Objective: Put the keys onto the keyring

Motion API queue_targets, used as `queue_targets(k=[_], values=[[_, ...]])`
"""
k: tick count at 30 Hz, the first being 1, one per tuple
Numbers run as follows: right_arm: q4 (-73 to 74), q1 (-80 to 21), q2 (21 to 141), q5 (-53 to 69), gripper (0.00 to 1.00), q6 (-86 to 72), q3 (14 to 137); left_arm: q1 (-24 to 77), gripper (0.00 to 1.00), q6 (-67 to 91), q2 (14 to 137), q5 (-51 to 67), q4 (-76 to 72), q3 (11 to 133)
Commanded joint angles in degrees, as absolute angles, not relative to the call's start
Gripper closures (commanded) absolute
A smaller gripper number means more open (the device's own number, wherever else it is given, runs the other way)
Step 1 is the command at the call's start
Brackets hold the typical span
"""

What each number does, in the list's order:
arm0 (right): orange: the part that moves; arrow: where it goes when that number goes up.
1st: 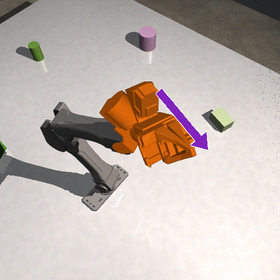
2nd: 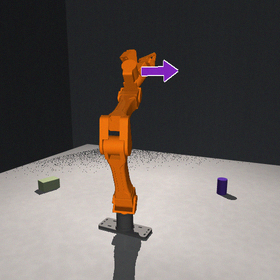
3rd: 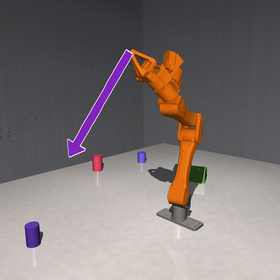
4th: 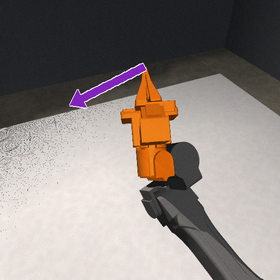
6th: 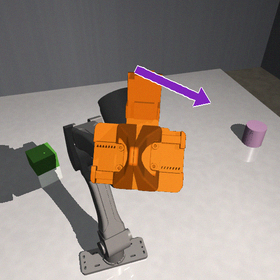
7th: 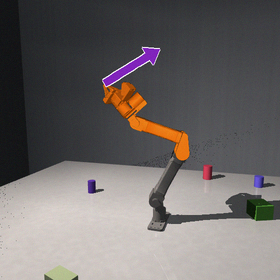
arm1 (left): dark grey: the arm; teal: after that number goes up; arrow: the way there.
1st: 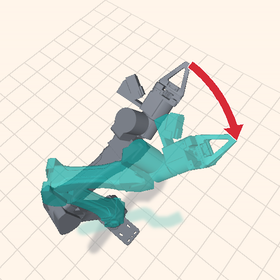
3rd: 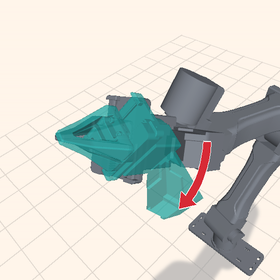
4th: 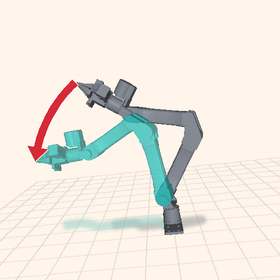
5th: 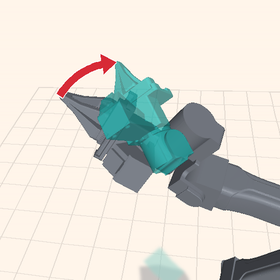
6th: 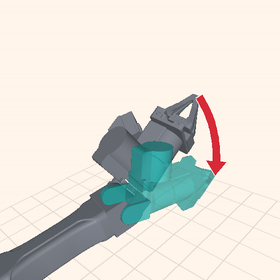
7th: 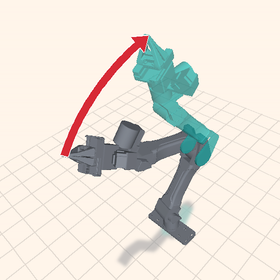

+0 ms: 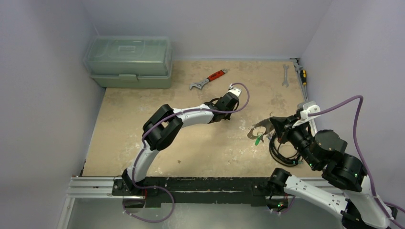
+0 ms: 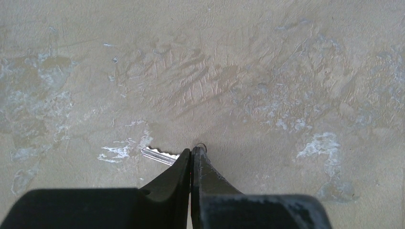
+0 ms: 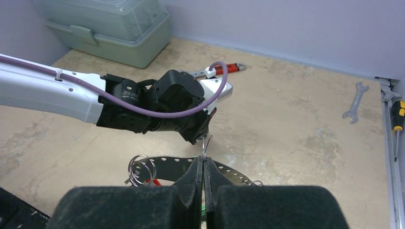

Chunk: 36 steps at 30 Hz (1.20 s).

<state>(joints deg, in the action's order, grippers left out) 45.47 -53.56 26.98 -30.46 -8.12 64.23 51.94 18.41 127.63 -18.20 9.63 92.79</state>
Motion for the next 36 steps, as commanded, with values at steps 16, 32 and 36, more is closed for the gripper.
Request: queue_targets(k=[16,32,36], values=[[42.5,-53.48,26.63,-30.19,1.0,-8.96,63.81,52.21,1.0,9.58,111.04,-8.76,-0.05,79.22],[38.92,-53.52,29.27,-27.41,1.0,-8.88,61.79,51.92,1.0,3.11,94.95,-1.14,-8.4,65.57],[36.51,-53.5,29.83,-26.26,1.0,-8.83,60.24,51.78,1.0,1.41,91.24,-1.61,-8.05,63.35]])
